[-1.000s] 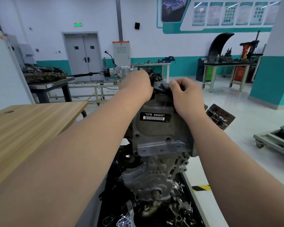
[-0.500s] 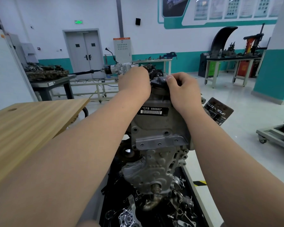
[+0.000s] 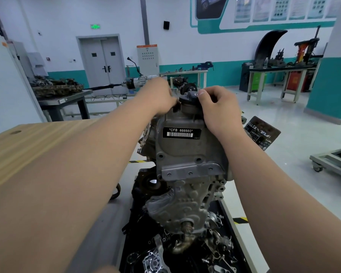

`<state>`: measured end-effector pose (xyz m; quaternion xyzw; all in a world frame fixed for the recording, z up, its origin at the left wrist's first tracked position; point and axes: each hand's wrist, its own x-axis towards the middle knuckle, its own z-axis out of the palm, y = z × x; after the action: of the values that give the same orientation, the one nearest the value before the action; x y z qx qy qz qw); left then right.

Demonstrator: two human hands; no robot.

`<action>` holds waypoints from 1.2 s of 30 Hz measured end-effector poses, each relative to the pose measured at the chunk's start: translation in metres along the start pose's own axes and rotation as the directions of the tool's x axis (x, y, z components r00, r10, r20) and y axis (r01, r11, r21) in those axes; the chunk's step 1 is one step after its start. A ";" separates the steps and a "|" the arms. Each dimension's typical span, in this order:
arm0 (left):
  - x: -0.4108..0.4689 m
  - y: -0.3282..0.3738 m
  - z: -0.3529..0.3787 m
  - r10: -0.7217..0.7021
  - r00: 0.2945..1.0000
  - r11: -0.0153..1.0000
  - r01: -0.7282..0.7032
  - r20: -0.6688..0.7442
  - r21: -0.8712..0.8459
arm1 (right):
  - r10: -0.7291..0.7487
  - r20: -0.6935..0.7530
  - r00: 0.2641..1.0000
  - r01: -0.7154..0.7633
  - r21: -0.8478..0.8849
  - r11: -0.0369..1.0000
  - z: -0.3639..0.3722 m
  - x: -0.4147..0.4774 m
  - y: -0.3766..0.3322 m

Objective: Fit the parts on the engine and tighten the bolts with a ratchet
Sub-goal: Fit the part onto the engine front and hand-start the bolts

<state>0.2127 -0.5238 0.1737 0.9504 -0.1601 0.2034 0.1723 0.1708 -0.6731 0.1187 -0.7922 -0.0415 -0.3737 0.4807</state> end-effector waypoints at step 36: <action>0.013 -0.050 0.017 -0.001 0.974 0.706 0.163 0.229 -0.689 | -0.134 0.262 0.956 0.249 -0.480 0.841 0.011 0.011 -0.009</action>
<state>0.2488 -0.4891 0.1515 0.8353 -0.2000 0.0173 0.5119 0.1811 -0.6634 0.1295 -0.9185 -0.0737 -0.3282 0.2076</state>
